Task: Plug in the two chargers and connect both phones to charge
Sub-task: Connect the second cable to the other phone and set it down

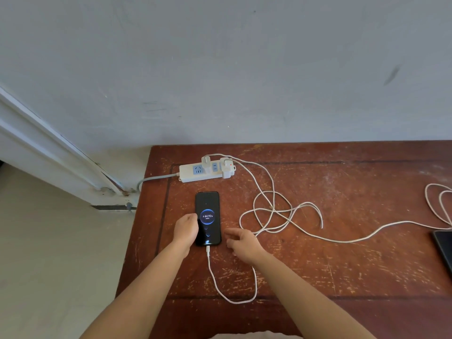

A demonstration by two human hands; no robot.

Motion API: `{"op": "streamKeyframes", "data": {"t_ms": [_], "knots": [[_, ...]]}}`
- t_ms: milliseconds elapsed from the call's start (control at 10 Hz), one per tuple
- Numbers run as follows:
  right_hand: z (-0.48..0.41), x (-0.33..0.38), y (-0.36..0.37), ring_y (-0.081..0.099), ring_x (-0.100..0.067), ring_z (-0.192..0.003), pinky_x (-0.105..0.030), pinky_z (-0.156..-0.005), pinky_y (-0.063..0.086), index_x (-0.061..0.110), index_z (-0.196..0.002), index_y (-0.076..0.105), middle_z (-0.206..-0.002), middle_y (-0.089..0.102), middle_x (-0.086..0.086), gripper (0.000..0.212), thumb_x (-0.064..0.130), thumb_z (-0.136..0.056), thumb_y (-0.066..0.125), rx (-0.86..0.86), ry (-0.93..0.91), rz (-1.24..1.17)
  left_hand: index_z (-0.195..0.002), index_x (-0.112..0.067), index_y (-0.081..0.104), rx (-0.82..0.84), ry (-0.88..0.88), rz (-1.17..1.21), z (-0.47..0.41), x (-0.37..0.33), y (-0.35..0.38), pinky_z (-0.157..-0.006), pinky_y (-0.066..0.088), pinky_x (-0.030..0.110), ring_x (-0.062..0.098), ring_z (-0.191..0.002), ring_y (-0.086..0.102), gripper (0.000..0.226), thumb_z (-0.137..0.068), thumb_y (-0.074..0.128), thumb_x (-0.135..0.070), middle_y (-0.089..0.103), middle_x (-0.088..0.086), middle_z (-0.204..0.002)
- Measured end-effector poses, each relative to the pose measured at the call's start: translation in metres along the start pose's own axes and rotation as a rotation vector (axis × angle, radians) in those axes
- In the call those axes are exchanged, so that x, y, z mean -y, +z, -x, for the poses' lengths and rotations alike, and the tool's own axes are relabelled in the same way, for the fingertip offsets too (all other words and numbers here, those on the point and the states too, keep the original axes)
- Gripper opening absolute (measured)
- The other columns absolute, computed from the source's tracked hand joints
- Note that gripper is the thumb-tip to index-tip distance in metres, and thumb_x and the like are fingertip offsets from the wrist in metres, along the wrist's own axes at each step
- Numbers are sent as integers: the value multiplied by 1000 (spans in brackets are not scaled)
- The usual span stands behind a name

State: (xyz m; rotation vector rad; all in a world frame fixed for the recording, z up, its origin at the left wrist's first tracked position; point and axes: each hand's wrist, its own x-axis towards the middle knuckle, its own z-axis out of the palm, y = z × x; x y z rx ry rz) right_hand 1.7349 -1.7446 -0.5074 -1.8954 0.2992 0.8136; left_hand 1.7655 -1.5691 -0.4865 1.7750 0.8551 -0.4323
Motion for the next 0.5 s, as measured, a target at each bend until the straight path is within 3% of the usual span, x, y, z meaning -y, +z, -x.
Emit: {"op": "streamKeyframes", "data": {"t_ms": [100,200,300,400,500], "knots": [[14,3,-23,63,-10,-91,-19,-77,47,21,-140,57,-130,66,2,42,19,-97,57,-83,-79,107,-120,-12,61,-21,148,-356,8,-4,-1,-91,46,40,24,-107,57,35,-104,36,-31,58,13,-128],[36,12,-55,65,-13,-101,-22,-83,50,19,-134,62,-120,69,4,37,20,-97,60,-209,-142,61,-143,-10,47,-94,327,-665,23,-6,9,-104,44,49,34,-127,49,49,-104,37,-37,51,18,-138],[71,38,-96,66,-11,-87,-15,-72,51,21,-126,68,-103,71,7,30,20,-96,63,-360,-244,-87,-149,-15,39,-76,511,-844,48,0,31,-108,39,46,30,-136,40,52,-104,33,-42,42,12,-148],[120,78,-132,69,-15,-94,-27,-84,57,29,-115,70,-103,75,5,22,20,-96,66,-434,-438,-293,-151,-17,33,7,641,-976,74,12,55,-112,34,48,29,-146,28,55,-104,30,-45,30,12,-159],[190,122,-173,71,-10,-94,-23,-78,56,29,-115,74,-107,78,1,22,22,-95,67,-425,-852,-543,-152,-19,31,111,725,-1069,95,31,79,-115,32,48,28,-148,22,55,-104,30,-47,24,11,-161]]}}
